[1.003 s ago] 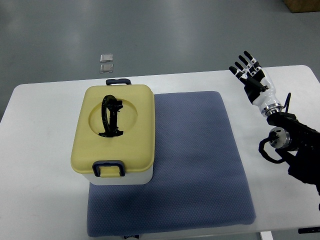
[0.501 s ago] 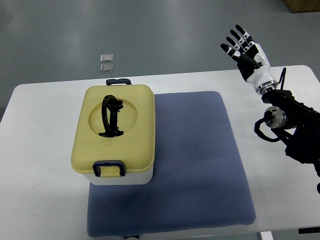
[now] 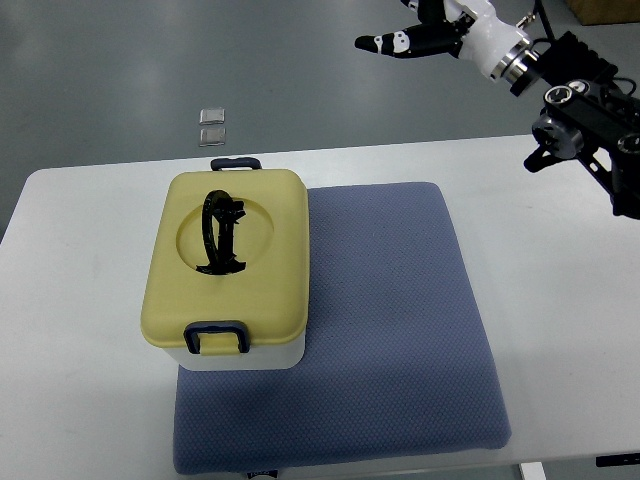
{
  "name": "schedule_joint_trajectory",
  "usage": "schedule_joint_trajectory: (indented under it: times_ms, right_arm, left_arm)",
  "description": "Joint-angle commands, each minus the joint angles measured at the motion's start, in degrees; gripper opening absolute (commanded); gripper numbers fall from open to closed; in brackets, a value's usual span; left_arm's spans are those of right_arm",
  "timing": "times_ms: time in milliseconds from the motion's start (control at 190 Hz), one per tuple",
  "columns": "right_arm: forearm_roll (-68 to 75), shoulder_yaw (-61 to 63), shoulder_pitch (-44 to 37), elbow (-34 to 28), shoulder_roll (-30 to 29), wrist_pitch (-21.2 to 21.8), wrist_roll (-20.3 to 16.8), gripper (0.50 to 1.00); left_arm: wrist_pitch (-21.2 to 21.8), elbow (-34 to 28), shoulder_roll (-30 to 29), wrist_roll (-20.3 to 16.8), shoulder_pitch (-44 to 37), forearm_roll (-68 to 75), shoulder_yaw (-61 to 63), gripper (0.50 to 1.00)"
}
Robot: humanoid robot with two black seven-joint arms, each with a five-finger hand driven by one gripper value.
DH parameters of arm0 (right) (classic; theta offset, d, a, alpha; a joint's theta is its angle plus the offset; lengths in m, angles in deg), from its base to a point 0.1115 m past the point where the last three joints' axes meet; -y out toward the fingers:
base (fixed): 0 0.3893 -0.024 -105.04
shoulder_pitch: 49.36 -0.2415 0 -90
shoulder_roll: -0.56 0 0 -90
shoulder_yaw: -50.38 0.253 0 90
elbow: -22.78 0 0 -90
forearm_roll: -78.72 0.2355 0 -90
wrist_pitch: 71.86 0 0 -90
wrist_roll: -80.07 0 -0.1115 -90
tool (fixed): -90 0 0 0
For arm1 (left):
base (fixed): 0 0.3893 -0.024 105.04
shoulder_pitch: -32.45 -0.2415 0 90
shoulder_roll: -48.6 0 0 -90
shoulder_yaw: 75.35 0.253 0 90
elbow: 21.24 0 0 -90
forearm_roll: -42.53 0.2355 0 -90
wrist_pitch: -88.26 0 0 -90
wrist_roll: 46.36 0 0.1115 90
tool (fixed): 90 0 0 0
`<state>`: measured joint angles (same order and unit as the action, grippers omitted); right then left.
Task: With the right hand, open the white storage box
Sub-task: 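Swing the right hand up and over toward the yellow lid, then lower the right hand onto the lid and grasp its black handle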
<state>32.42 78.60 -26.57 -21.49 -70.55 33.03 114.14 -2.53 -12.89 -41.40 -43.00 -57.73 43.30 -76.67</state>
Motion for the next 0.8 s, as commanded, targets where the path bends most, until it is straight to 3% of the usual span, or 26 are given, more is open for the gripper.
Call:
schedule_joint_trajectory:
  times_ms: [0,259,591,797]
  right_arm:
    - [-7.8,-4.1,-5.0,-2.0,-0.1,1.9,0.0,0.926]
    - [-28.3,-11.0,-13.8,-5.4,-2.8,4.4,0.6,0.926]
    - [-41.6,-18.7,-20.9,-6.1,-9.6,4.5,0.9,0.921]
    - [-42.9,-22.9,-23.6,-13.9,-9.8,4.8,0.9,0.915]
  left_arm:
    - [0.0,0.0,0.0,0.0,0.0,0.0,0.0,1.000]
    - [0.0,0.0,0.0,0.0,0.0,0.0,-0.1,1.000]
    - [0.0,0.0,0.0,0.0,0.0,0.0,0.0,1.000]
    - [0.0,0.0,0.0,0.0,0.0,0.0,0.0,1.000]
